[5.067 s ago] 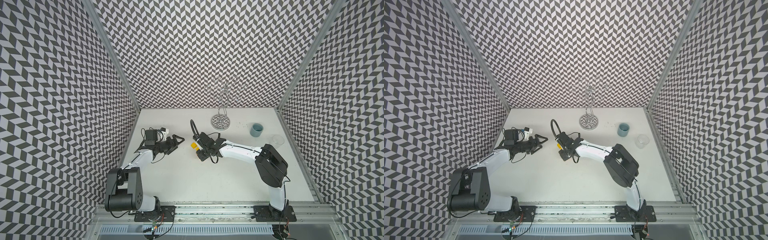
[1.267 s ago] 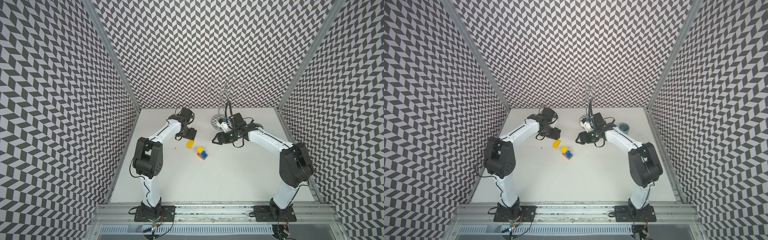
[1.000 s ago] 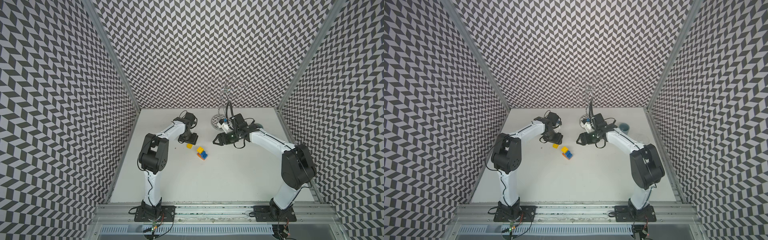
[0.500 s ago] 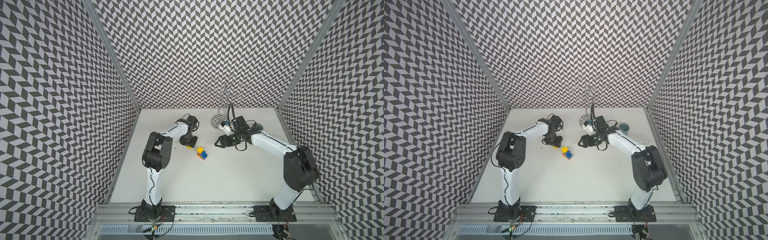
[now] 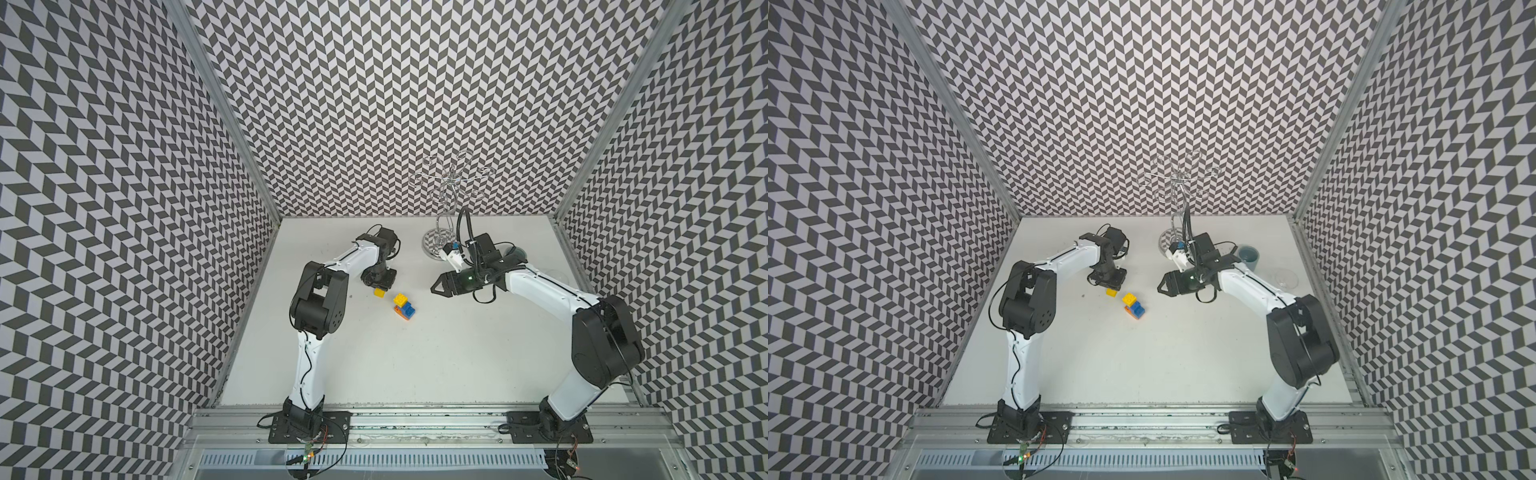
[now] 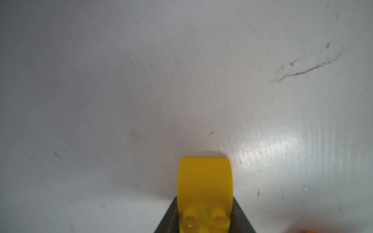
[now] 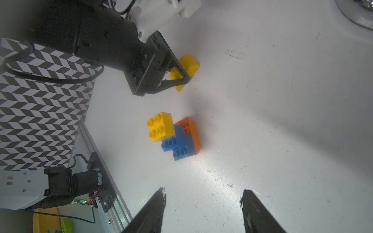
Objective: Assemble the letter s with lego
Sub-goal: Pick up the lego brick from the center of the board.
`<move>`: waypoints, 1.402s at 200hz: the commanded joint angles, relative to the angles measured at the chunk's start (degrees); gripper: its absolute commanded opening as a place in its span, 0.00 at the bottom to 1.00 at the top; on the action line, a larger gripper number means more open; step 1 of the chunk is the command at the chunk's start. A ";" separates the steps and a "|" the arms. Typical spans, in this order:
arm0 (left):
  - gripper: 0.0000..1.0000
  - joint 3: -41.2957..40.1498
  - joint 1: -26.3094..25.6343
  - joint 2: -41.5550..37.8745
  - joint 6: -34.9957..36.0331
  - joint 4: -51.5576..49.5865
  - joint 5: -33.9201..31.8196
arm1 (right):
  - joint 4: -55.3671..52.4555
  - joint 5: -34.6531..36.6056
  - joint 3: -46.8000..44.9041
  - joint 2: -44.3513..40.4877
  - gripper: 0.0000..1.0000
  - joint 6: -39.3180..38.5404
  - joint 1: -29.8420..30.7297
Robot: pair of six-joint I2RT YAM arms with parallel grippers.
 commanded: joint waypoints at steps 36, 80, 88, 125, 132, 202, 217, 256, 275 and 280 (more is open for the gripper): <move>0.19 -1.61 -0.29 -1.26 -0.03 -0.88 -0.87 | 2.24 -0.74 -0.63 -2.07 0.62 -1.01 -0.32; 0.03 -3.52 -0.18 -6.11 -0.29 0.52 1.51 | 9.79 -0.75 -6.97 -8.00 0.61 -2.79 0.32; 0.01 -4.80 -0.09 -7.95 -0.31 1.17 1.50 | 13.28 -1.97 -10.47 -10.19 0.63 -4.82 0.70; 0.00 -11.95 2.59 -18.23 -1.06 5.02 4.48 | 34.78 -4.48 -29.37 -23.16 0.65 -12.97 7.16; 0.00 -13.34 2.97 -20.62 -1.06 6.16 4.65 | 38.73 -2.82 -32.77 -24.49 0.66 -13.83 9.03; 0.09 -23.98 4.22 -37.09 -1.19 14.62 10.47 | 70.72 10.70 -46.26 -12.35 0.68 -11.80 17.79; 0.09 -25.51 4.56 -39.41 -1.40 16.19 12.45 | 75.89 12.10 -45.47 -7.28 0.68 -11.62 17.87; 0.09 -28.02 4.68 -41.88 -0.23 17.45 13.04 | 84.62 13.57 -42.77 4.20 0.67 -11.57 18.65; 0.09 -29.21 4.75 -42.64 0.06 17.77 12.56 | 88.81 13.56 -41.53 8.52 0.67 -11.37 19.10; 0.09 -29.49 4.74 -42.83 0.08 17.96 12.46 | 89.21 13.78 -40.86 9.66 0.66 -11.39 19.13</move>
